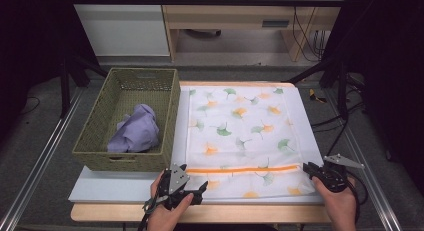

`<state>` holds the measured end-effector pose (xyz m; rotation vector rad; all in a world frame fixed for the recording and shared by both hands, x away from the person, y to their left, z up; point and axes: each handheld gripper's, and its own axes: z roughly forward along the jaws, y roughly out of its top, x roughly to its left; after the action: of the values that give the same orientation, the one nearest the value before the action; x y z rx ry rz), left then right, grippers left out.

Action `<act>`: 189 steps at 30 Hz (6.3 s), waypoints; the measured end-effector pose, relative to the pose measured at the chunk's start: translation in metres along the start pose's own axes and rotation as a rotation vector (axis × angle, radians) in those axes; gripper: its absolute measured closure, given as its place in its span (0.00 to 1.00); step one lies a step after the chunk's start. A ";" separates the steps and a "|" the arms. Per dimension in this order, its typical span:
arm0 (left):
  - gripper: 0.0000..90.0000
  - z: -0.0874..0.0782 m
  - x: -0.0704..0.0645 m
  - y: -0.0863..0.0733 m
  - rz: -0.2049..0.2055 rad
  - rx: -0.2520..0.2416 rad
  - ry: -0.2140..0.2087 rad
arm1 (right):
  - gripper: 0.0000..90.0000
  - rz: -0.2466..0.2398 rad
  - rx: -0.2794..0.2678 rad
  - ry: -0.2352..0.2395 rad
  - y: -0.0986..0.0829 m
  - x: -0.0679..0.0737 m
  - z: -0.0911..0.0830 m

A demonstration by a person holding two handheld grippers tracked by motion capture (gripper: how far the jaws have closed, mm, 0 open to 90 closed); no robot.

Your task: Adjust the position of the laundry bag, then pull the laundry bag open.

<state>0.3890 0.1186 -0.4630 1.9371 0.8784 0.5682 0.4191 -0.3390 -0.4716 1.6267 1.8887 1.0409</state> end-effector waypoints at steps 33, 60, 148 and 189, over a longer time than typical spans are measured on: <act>0.17 -0.002 0.000 0.002 -0.006 -0.005 0.001 | 0.94 -0.112 -0.092 0.017 0.010 0.019 -0.011; 0.25 0.033 -0.020 0.087 0.067 -0.045 -0.029 | 0.94 -0.180 -0.112 0.103 0.040 0.043 -0.020; 0.89 0.157 -0.122 0.108 0.190 0.003 -0.341 | 0.95 -0.213 -0.142 0.210 0.029 0.057 -0.022; 0.91 0.168 -0.113 0.104 0.186 -0.003 -0.390 | 0.95 -0.202 -0.124 0.212 0.028 0.056 -0.020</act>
<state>0.4679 -0.0955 -0.4578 2.0469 0.4544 0.2799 0.4103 -0.2887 -0.4293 1.2692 2.0288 1.2560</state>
